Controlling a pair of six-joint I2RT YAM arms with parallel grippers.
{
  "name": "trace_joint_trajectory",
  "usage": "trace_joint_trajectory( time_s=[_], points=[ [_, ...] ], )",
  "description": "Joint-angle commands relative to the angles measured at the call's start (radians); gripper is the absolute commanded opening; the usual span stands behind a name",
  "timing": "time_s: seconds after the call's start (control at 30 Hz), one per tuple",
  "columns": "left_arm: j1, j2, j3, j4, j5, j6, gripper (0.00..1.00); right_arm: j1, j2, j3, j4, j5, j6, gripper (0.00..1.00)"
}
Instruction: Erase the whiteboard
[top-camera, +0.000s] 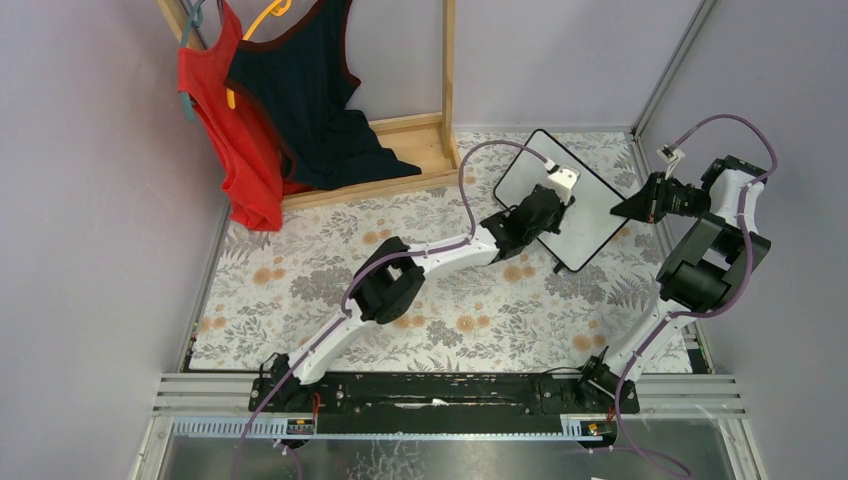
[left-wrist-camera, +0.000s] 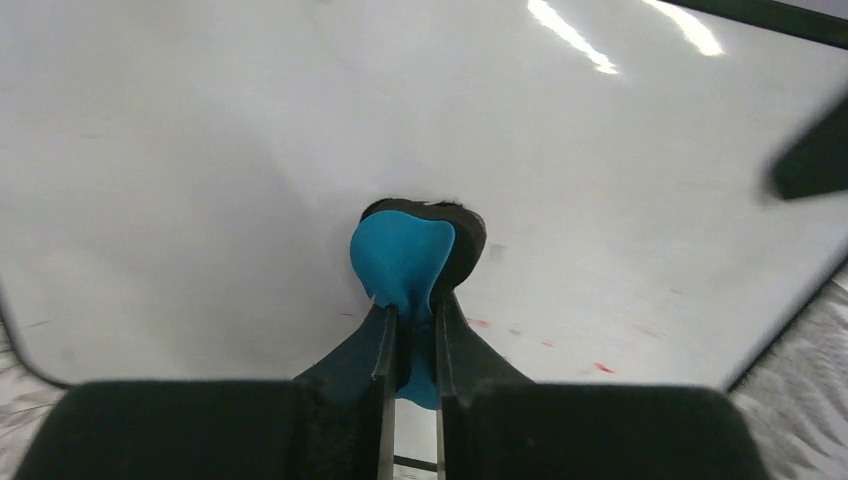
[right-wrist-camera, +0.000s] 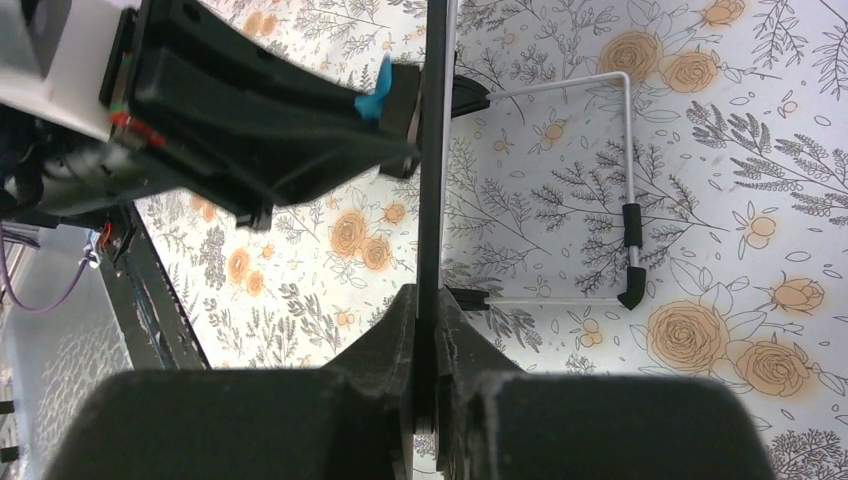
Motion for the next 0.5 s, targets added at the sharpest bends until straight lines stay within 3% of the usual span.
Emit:
trace_joint_trajectory(
  time_s=[0.0, 0.47],
  points=[
    [0.088, 0.002, 0.008, -0.056, -0.207, 0.061, 0.0, 0.019, -0.016, -0.014, -0.078, 0.029, -0.054, 0.0],
    [0.081, -0.026, -0.067, 0.006, -0.039, -0.048, 0.0, 0.019, -0.015, -0.017, -0.082, 0.03, -0.054, 0.0]
  ],
)
